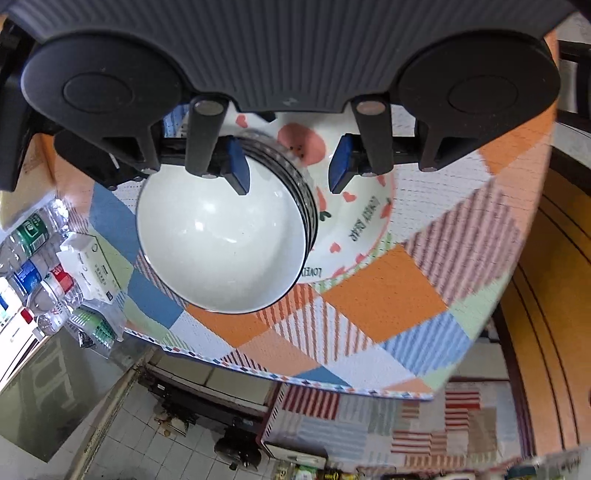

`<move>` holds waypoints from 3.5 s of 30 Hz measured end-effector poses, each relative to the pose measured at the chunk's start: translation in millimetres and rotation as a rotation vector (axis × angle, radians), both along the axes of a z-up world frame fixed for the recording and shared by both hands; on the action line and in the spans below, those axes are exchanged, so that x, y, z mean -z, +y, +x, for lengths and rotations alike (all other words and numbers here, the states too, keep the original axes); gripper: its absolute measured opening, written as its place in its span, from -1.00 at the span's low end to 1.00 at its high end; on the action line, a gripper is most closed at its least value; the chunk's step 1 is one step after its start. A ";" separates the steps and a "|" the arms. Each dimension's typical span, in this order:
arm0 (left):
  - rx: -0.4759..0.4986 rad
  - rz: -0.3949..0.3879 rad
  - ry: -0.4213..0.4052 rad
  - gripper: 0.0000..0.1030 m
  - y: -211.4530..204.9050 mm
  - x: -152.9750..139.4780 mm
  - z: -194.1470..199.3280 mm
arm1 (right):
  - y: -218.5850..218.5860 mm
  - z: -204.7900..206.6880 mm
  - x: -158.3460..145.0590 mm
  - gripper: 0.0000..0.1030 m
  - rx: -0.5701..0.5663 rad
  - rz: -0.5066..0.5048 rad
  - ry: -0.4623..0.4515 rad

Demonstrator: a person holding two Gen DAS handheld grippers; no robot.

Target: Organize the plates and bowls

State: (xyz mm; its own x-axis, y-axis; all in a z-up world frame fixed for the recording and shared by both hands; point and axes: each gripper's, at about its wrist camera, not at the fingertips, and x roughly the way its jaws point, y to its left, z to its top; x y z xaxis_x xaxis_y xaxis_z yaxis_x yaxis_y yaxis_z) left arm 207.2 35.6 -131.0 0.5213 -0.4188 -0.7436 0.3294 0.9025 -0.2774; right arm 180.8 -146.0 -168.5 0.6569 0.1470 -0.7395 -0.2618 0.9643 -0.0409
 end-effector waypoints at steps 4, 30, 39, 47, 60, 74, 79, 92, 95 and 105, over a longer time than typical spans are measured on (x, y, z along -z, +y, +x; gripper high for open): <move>-0.013 0.000 -0.029 -0.10 6.9 -21.6 -19.3 | -3.6 -12.0 -13.9 0.87 0.027 0.014 -0.005; 0.032 0.097 -0.153 0.31 -1.0 -104.3 -121.1 | -67.3 -102.5 -123.3 0.88 0.283 -0.012 -0.011; 0.059 0.142 -0.183 0.78 -7.5 -103.9 -143.1 | -61.6 -127.9 -146.3 0.90 0.280 -0.088 -0.024; -0.003 0.187 -0.199 1.00 -7.8 -97.6 -150.3 | -67.4 -138.9 -150.2 0.90 0.349 -0.022 -0.004; -0.026 0.221 -0.153 1.00 -14.2 -79.2 -141.7 | -70.0 -144.4 -149.0 0.90 0.442 -0.037 -0.041; -0.053 0.213 -0.214 1.00 -20.1 -74.0 -154.8 | -72.2 -156.7 -136.1 0.90 0.487 -0.008 -0.071; -0.077 0.225 -0.240 1.00 -21.6 -71.7 -157.1 | -72.7 -156.2 -133.7 0.90 0.492 -0.016 -0.060; -0.143 0.202 -0.226 1.00 -9.5 -66.5 -150.6 | -77.5 -155.5 -127.6 0.90 0.505 -0.013 -0.038; -0.139 0.210 -0.227 1.00 -9.6 -65.7 -151.1 | -78.2 -155.5 -125.6 0.90 0.511 -0.006 -0.030; -0.115 0.209 -0.267 1.00 -11.1 -70.3 -158.8 | -80.6 -152.2 -123.3 0.90 0.519 0.003 -0.024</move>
